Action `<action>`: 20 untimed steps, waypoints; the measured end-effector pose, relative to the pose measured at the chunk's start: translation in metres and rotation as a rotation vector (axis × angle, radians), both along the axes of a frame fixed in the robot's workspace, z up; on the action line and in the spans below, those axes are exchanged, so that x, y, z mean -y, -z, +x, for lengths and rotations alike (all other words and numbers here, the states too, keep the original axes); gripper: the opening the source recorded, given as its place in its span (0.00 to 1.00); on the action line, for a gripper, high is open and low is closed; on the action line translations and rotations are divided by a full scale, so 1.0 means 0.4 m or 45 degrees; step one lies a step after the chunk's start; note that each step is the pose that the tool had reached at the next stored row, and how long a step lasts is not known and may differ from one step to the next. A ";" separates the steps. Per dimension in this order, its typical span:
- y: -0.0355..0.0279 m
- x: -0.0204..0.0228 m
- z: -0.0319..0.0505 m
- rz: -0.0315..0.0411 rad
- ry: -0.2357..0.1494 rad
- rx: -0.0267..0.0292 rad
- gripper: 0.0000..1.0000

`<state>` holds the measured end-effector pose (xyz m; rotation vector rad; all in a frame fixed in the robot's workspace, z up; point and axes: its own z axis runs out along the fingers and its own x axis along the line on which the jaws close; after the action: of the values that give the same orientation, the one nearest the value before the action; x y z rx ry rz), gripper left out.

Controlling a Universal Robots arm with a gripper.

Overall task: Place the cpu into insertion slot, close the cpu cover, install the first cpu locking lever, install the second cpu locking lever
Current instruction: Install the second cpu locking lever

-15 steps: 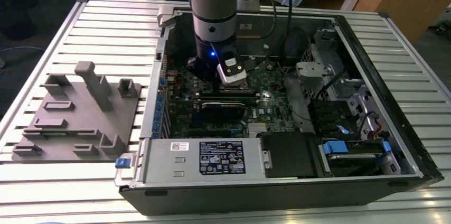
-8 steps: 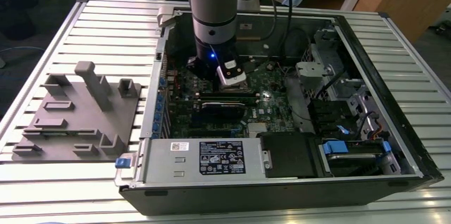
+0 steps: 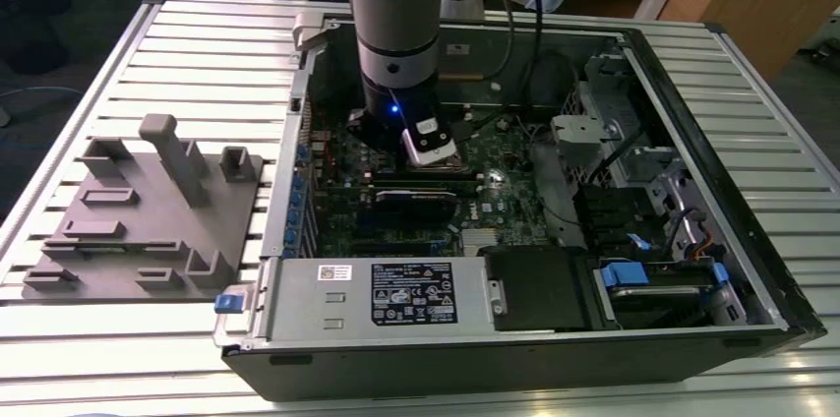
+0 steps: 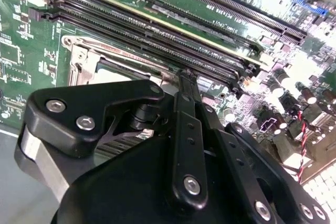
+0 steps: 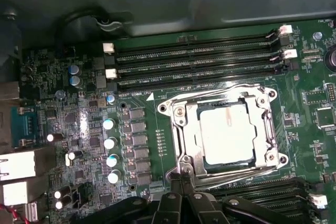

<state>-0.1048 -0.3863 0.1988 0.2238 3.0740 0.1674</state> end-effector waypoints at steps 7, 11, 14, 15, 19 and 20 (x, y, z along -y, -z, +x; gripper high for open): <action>0.007 0.005 -0.003 0.0580 0.000 0.0007 0.11; 0.010 0.008 -0.006 0.0820 0.000 0.0012 0.11; 0.013 0.011 -0.011 0.0921 0.000 0.0013 0.11; 0.013 0.012 -0.014 0.0932 0.000 0.0011 0.11; 0.014 0.013 -0.016 0.0961 0.000 0.0011 0.11; 0.013 0.013 -0.016 0.0961 0.000 0.0011 0.11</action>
<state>-0.1114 -0.3917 0.1936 0.2272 3.0699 0.2838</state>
